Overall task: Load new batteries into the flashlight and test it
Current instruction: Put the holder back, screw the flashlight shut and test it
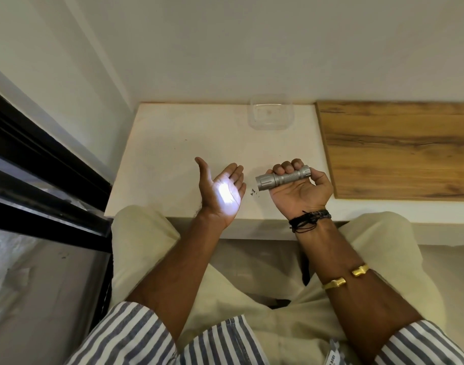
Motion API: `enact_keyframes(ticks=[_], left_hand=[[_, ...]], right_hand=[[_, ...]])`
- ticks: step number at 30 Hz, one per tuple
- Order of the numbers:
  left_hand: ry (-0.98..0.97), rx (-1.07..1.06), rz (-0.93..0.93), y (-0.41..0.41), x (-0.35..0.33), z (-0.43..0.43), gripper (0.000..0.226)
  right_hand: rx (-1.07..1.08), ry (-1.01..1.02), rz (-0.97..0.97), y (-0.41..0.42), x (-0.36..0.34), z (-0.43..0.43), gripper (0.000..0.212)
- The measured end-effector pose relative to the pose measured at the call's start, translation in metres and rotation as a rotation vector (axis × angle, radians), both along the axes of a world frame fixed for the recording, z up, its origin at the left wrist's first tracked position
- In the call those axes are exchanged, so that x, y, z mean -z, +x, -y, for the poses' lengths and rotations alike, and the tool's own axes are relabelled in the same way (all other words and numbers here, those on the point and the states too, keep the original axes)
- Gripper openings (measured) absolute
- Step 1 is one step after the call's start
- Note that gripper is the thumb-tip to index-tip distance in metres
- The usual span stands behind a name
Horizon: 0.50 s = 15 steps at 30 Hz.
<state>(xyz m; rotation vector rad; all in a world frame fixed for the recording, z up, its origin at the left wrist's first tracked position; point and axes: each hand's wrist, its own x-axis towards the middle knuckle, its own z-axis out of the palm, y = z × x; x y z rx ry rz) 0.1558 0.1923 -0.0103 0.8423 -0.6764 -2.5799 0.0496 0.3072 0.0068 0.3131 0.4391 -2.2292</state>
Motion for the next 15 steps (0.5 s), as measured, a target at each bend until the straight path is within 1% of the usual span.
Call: enact_keyframes(ticks=[8, 15], left_hand=[[-0.017, -0.006, -0.002, -0.0006, -0.0015, -0.0010, 0.109], [-0.099, 0.009, 0.024, 0.0017, 0.0011, -0.0040, 0.109]], right_hand=[[0.019, 0.007, 0.014, -0.0002, 0.0003, -0.0005, 0.015], [0.019, 0.009, 0.026, -0.0005, 0.0013, 0.0011, 0.014]])
